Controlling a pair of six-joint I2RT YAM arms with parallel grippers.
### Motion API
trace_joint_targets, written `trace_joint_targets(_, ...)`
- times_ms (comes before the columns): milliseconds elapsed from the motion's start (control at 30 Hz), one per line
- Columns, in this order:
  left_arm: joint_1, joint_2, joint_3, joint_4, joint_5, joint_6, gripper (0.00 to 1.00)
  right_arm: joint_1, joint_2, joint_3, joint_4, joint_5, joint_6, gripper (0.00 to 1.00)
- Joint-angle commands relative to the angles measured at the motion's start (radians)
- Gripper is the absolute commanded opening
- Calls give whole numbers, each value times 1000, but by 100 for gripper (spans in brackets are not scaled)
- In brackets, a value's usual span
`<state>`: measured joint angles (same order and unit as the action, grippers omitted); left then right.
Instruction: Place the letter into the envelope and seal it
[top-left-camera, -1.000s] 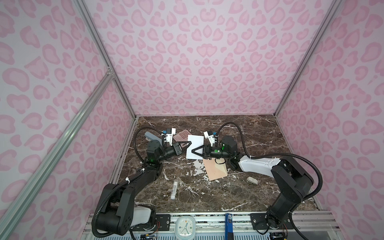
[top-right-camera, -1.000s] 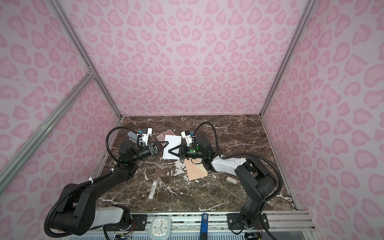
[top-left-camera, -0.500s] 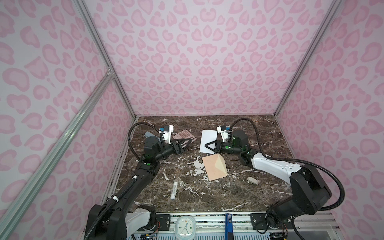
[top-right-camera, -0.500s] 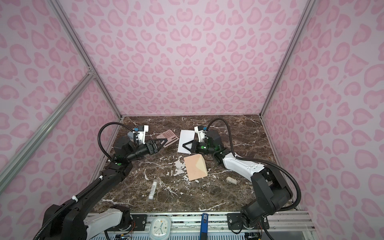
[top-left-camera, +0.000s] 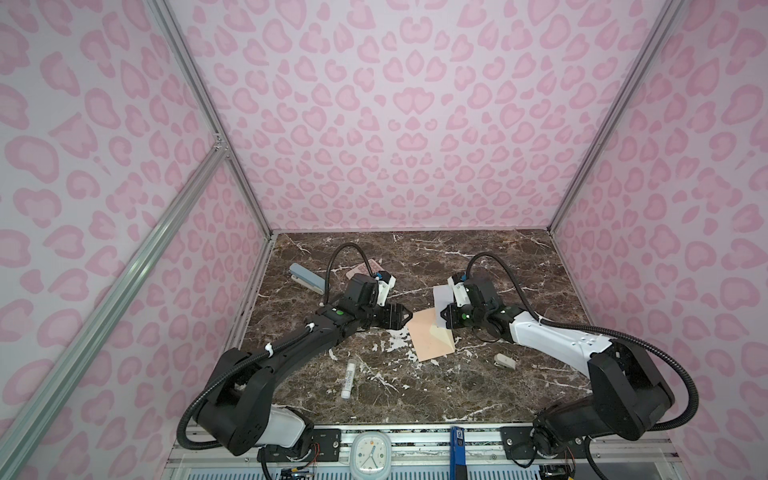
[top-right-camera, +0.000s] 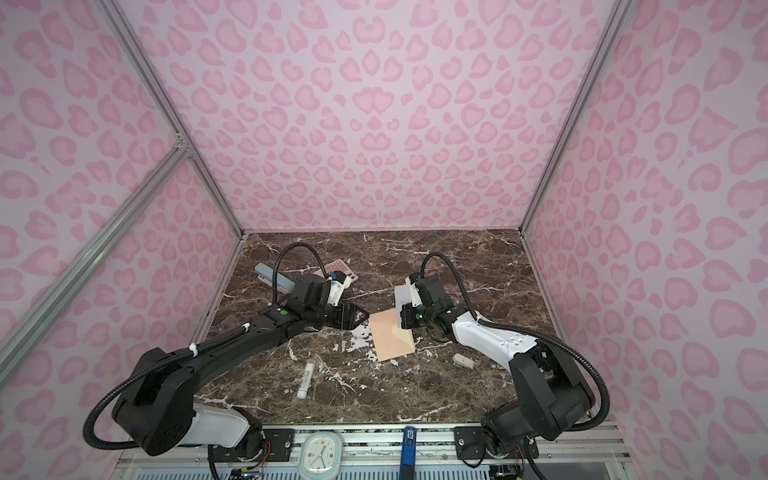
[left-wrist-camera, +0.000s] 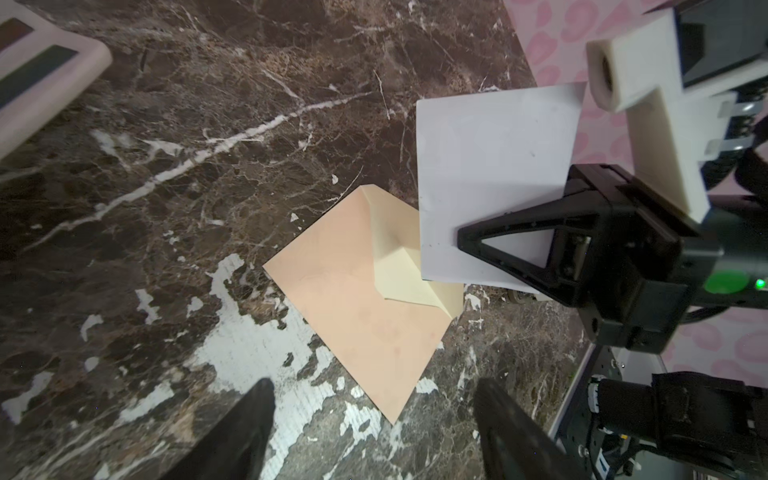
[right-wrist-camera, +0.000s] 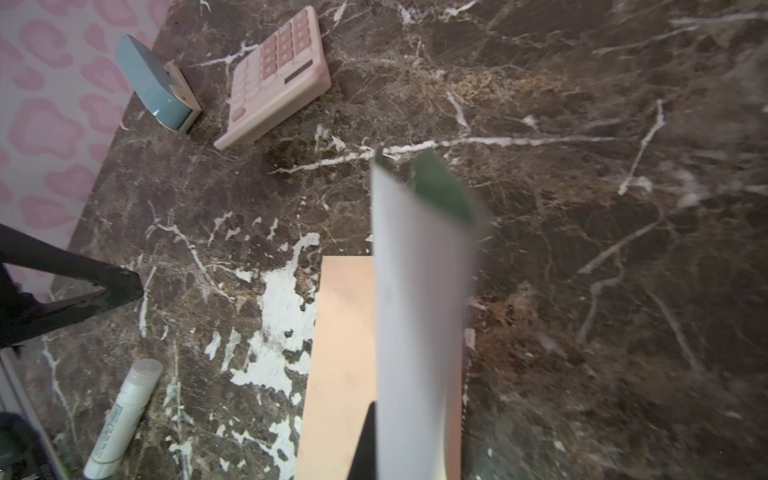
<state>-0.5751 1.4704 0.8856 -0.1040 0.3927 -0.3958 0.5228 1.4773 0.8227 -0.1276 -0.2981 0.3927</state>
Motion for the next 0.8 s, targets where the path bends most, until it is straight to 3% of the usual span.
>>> trace_joint_targets(0, -28, 72, 59, -43, -23, 28, 78, -1, 8, -8, -47, 85, -52, 0)
trace_joint_targets(367, -80, 289, 226, -81, 6, 34, 77, 0, 57, -16, -70, 161, -92, 0)
trace_joint_targets(767, -83, 415, 310, -187, 11, 73, 73, 1, 60, -96, 23, 132, -126, 0)
